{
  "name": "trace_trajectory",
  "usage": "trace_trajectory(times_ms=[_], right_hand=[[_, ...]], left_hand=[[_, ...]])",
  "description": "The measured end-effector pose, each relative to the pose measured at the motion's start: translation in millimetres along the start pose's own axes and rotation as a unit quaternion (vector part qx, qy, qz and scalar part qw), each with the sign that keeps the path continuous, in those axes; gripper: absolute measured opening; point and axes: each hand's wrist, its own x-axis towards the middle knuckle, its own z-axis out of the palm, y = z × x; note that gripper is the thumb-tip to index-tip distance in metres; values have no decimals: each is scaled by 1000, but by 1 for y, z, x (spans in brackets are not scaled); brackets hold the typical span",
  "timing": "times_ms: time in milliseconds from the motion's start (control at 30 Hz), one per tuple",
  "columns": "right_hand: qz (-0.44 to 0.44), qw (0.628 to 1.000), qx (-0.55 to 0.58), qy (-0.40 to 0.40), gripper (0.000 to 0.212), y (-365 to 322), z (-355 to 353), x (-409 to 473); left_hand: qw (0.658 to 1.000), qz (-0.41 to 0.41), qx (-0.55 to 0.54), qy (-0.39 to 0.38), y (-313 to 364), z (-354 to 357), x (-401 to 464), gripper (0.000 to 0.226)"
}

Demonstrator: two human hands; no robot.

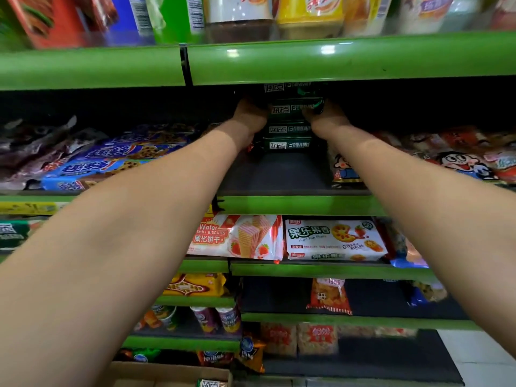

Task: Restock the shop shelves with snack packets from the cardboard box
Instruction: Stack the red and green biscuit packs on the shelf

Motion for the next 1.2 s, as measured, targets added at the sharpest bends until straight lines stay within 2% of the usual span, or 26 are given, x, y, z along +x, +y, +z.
trace_trajectory(times_ms=[100, 167, 200, 267, 400, 567, 667, 767, 867, 933, 1000, 1100, 1200], right_hand=[[-2, 999, 54, -1, 66, 5, -5, 2], [5, 991, 130, 16, 74, 7, -9, 1], [9, 988, 152, 30, 78, 7, -11, 0], [16, 986, 158, 45, 80, 3, -12, -1], [11, 994, 91, 54, 62, -2, -7, 0], [43, 996, 61, 45, 56, -14, -7, 4], [49, 991, 111, 48, 57, -12, -7, -3], [42, 979, 172, 102, 48, -11, -8, -22], [29, 960, 229, 159, 34, -11, -5, -51], [27, 962, 236, 134, 27, -13, 4, -79], [2, 969, 240, 67, 18, -20, 16, -111], [-39, 969, 242, -29, 23, -42, 36, -152], [-62, 965, 225, -122, 23, -70, 65, -183]], left_hand=[[991, -30, -128, -5, -2, -1, -4, 39], [974, -53, -218, 11, -3, -4, -7, 40], [972, -51, -231, 20, -4, -4, -7, 40], [974, -42, -220, 39, -5, -3, -5, 39], [985, -69, -153, 28, -5, 1, 1, 36], [988, -81, -131, 22, 1, 0, 5, 33], [985, -73, -152, 30, 1, -3, -1, 35], [984, -84, -152, 28, -7, -7, -12, 43], [970, -66, -227, 51, -10, -14, -31, 32], [962, -77, -255, 54, -13, -26, -53, 23], [960, -92, -263, 35, -21, -45, -81, 19], [957, -101, -271, 18, -38, -79, -125, 23], [951, -111, -286, 46, -62, -118, -164, 21]])
